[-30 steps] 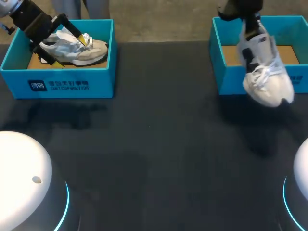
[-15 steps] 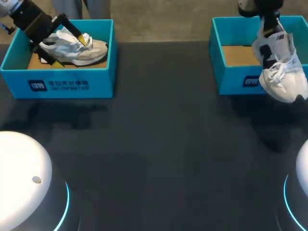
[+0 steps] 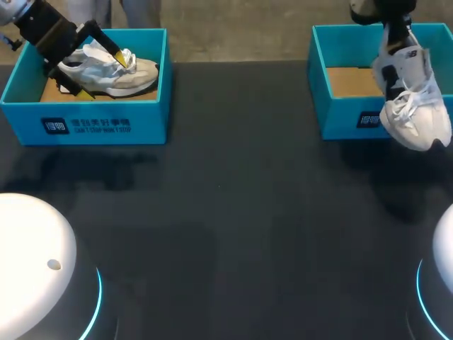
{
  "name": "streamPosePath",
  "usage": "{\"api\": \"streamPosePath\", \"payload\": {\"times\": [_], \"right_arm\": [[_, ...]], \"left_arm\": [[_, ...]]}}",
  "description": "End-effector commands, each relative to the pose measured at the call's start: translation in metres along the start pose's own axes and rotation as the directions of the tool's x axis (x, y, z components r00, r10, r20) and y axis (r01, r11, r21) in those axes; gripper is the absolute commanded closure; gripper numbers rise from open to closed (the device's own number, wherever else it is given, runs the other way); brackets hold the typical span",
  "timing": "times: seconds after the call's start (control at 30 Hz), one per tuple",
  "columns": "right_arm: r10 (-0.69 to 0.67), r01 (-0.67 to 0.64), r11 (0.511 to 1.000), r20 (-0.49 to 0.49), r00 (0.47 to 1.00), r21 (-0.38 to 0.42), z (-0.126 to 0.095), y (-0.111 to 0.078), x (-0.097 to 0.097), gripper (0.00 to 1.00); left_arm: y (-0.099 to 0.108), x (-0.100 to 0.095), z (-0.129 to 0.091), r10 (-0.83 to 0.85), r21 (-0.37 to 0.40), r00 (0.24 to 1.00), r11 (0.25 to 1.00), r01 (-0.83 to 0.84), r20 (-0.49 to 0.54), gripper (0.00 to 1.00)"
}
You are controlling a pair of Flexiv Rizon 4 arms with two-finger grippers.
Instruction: Take the shoe out of the shoebox, open the shoe tongue, remove and reinsert the insole, then place the shoe into the shoebox
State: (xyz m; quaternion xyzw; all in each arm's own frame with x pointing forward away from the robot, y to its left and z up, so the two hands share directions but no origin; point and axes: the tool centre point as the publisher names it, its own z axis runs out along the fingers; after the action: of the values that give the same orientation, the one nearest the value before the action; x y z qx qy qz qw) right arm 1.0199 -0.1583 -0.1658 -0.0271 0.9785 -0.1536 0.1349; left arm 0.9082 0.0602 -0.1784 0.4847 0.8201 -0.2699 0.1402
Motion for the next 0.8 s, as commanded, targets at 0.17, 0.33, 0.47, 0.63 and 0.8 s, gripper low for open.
{"api": "streamPosePath", "payload": {"times": [0.17, 0.33, 0.47, 0.63, 0.8], "right_arm": [[0.0, 0.0, 1.0, -0.002, 1.0, 0.025, 0.004, -0.023, -0.012, 1.0], [-0.001, 0.001, 0.999, -0.013, 1.0, 0.037, 0.013, -0.037, -0.021, 1.0], [0.018, -0.017, 0.999, -0.018, 1.0, 0.038, 0.021, -0.047, -0.028, 1.0], [0.034, -0.033, 0.998, -0.024, 0.999, 0.051, 0.03, -0.065, -0.031, 1.0], [0.057, -0.056, 0.997, -0.025, 0.998, 0.045, 0.032, -0.091, -0.028, 1.0]], "left_arm": [[0.0, 0.0, -0.001, 0.0, -0.001, 1.0, 1.0, 0.0, -0.004, 0.0], [0.0, 0.0, -0.001, 0.0, -0.001, 1.0, 1.0, 0.0, -0.004, 0.0], [0.0, 0.0, -0.001, 0.0, -0.001, 1.0, 1.0, 0.0, -0.004, 0.0], [0.0, 0.0, -0.001, 0.0, -0.001, 1.0, 1.0, 0.0, -0.004, 0.0], [0.0, 0.0, -0.001, 0.0, -0.001, 1.0, 1.0, 0.0, -0.004, 0.0]]}}
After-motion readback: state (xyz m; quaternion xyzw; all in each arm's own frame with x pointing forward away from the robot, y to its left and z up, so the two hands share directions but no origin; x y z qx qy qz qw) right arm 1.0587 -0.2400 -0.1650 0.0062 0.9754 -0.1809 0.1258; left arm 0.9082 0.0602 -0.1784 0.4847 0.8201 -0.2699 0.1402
